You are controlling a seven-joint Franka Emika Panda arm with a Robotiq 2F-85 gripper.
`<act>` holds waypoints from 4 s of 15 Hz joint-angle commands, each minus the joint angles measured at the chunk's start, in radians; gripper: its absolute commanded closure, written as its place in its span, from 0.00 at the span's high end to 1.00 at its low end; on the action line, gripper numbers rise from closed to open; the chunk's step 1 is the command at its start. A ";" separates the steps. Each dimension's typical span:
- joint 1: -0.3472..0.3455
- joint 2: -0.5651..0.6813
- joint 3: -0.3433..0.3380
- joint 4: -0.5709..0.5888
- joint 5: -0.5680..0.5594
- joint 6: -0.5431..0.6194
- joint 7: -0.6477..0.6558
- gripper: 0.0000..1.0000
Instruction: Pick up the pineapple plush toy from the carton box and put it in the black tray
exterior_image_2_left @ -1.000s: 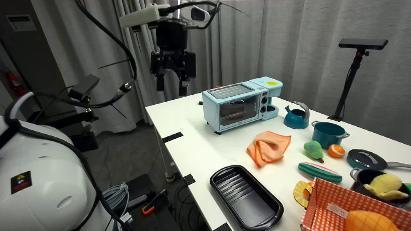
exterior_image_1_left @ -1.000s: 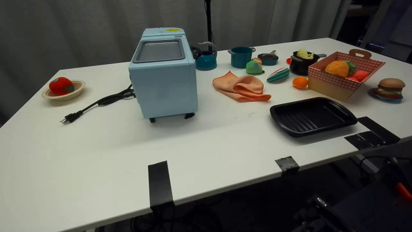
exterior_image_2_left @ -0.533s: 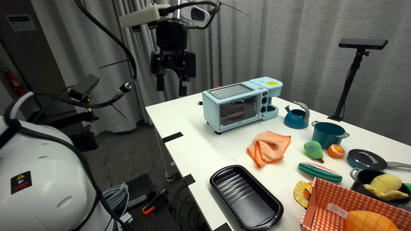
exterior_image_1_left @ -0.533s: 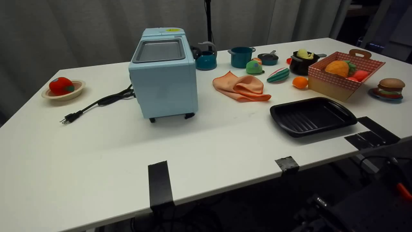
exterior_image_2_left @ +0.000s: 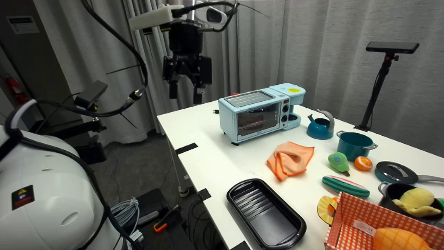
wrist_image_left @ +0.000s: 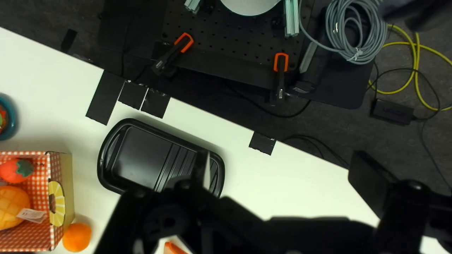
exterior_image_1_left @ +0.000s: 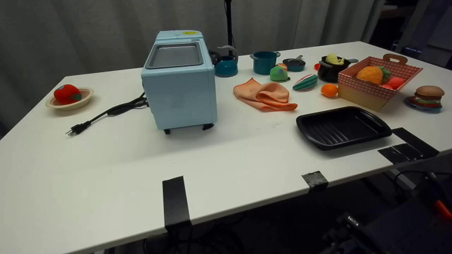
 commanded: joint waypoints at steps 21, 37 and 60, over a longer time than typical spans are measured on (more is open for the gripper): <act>-0.294 0.339 -0.396 0.243 -0.122 0.438 -0.111 1.00; -0.336 0.692 -0.408 0.508 -0.003 0.432 0.012 1.00; -0.490 1.430 -0.359 1.025 0.148 0.381 0.295 1.00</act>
